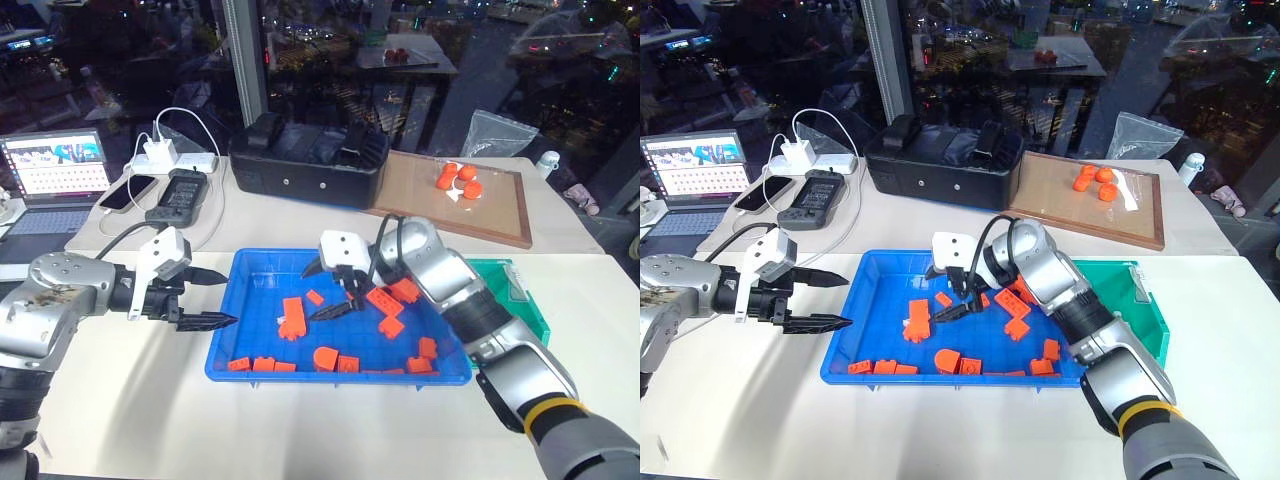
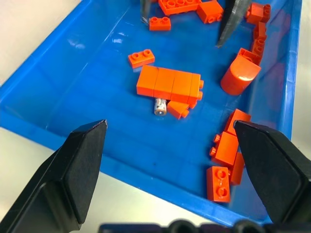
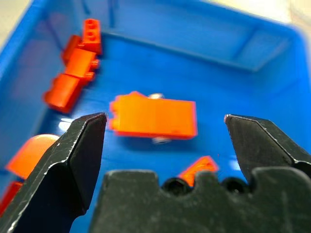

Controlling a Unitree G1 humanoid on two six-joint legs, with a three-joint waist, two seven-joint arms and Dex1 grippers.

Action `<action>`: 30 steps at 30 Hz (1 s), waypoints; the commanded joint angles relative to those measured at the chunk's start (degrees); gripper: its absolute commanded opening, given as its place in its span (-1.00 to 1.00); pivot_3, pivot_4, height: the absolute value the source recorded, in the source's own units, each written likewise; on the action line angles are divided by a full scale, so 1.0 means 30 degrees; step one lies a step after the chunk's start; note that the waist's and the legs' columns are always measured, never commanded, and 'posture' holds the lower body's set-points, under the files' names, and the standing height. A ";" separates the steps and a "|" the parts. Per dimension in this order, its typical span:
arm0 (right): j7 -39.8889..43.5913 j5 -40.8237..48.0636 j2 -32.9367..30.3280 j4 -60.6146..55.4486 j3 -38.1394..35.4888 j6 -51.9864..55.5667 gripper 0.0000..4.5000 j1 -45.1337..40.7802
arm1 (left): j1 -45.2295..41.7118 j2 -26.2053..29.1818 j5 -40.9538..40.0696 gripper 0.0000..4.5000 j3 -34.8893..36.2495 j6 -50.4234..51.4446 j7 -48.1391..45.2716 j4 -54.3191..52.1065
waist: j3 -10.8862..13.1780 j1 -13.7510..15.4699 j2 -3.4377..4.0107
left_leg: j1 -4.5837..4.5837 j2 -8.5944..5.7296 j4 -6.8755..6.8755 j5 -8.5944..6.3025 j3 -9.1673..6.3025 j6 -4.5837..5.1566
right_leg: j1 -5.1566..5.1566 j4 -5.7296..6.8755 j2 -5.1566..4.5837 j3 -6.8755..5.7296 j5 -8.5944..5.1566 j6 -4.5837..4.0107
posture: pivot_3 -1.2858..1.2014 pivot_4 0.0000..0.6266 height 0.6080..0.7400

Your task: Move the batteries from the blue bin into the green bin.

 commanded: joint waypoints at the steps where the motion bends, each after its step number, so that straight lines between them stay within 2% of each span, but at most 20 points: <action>1: 0.0022 0.0093 0.1135 0.1405 -0.0103 -0.1445 1.00 -0.0747 | -0.0038 0.0126 -0.0445 1.00 0.0651 0.0055 0.0161 -0.0550 | -0.0006 -0.0028 -0.0011 | 0.0008 0.0004 -0.0005 0.0000 0.0002 0.0000 | 0.0002 0.0000 0.0006 0.0001 -0.0002 -0.0004 | 0.03 -0.52 1.00; 10: 0.0109 0.0191 0.3991 0.6338 -0.0468 -0.2391 1.00 -0.1594 | 0.0413 0.0314 -0.0723 1.00 0.0950 0.0232 0.0565 -0.0996 | -0.0007 -0.0065 -0.0015 | 0.0001 0.0009 -0.0020 0.0000 0.0006 -0.0001 | 0.0010 0.0016 0.0013 0.0008 -0.0004 -0.0016 | 0.03 -0.52 1.00; 16: -0.0477 -0.1318 0.4626 0.9522 0.0252 -0.3508 1.00 -0.1884 | 0.0727 0.0332 -0.1162 1.00 0.1301 0.0559 0.0701 -0.1499 | -0.0007 -0.0044 -0.0016 | 0.0010 0.0007 -0.0017 -0.0001 0.0000 -0.0003 | -0.0005 0.0013 0.0010 -0.0002 -0.0005 -0.0017 | 0.03 -0.52 1.00; 22: 0.0093 -0.2166 0.4614 1.0158 0.0612 -0.3244 1.00 -0.1454 | 0.0634 0.0340 -0.0992 1.00 0.1124 0.0472 0.0763 -0.1387 | -0.0010 -0.0101 -0.0019 | 0.0022 0.0008 -0.0030 -0.0001 -0.0002 -0.0004 | 0.0009 0.0017 0.0012 0.0001 -0.0006 -0.0019 | 0.03 -0.52 1.00; 26: 0.0219 -0.2252 0.4123 0.9730 0.0386 -0.3064 0.55 -0.1402 | 0.0400 0.0233 -0.0922 1.00 0.0856 0.0364 0.0769 -0.1239 | -0.0011 -0.0092 -0.0019 | 0.0037 0.0008 -0.0035 -0.0002 -0.0003 -0.0004 | 0.0008 0.0018 0.0011 0.0001 -0.0006 -0.0021 | 0.03 -0.52 1.00; 30: 0.0725 -0.2661 0.2800 0.8924 0.0434 -0.3127 -0.06 -0.1178 | 0.0263 0.0149 -0.0861 1.00 0.0637 0.0268 0.0752 -0.1152 | -0.0012 0.0007 -0.0022 | 0.0048 0.0002 -0.0027 -0.0003 -0.0004 -0.0006 | -0.0003 0.0009 0.0000 -0.0009 -0.0007 -0.0020 | 0.03 -0.52 1.00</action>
